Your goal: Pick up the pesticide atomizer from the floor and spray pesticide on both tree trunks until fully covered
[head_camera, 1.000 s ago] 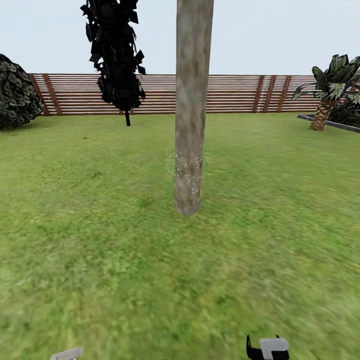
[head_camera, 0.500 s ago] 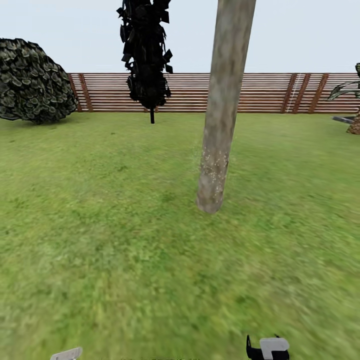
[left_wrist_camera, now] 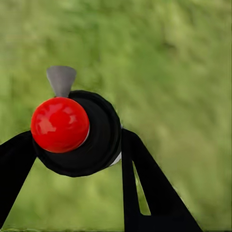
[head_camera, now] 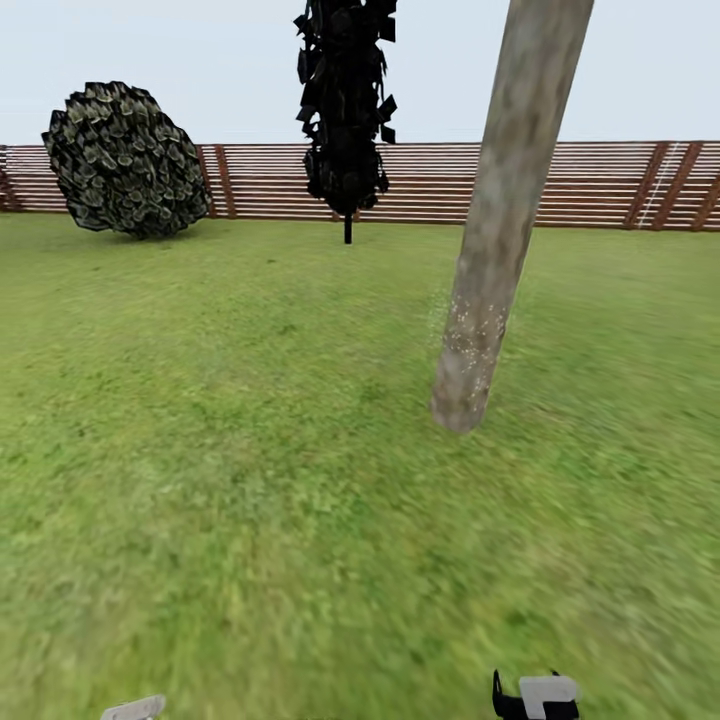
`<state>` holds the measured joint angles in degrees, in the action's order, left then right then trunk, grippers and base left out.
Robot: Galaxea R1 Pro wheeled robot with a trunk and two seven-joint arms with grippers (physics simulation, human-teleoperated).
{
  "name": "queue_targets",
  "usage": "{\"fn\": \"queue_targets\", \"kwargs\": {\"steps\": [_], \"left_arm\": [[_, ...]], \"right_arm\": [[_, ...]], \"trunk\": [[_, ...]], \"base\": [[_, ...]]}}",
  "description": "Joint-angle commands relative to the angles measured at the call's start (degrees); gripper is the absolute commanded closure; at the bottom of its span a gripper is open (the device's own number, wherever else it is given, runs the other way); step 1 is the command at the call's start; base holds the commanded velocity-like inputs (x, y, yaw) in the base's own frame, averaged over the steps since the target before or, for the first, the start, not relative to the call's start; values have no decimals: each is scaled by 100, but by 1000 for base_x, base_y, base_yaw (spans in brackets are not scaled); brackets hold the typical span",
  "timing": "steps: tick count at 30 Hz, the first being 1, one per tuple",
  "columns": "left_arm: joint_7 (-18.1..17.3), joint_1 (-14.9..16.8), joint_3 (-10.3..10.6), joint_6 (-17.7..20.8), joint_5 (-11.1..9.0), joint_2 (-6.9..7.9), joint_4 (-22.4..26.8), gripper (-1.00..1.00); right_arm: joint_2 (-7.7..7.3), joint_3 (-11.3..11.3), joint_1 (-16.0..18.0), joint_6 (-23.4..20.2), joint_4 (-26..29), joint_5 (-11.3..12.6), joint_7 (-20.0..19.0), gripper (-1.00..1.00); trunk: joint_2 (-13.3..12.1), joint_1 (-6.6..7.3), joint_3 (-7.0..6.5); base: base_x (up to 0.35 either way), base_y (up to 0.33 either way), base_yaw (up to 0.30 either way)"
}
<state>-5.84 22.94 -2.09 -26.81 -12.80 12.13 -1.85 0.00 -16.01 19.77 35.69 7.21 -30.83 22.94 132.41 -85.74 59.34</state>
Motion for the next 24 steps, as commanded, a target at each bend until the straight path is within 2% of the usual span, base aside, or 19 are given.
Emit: {"fn": "queue_targets", "kwargs": {"steps": [1,24], "left_arm": [[-2,-1,-2,0,-3,0,0,100],[-3,0,-2,0,-3,0,0,100]], "right_arm": [[0,1,0,0,0,-1,0,-100],[0,1,0,0,0,-2,0,-100]], "trunk": [[0,0,3],[0,0,60]], "base": [[0,0,276],[0,0,276]]}}
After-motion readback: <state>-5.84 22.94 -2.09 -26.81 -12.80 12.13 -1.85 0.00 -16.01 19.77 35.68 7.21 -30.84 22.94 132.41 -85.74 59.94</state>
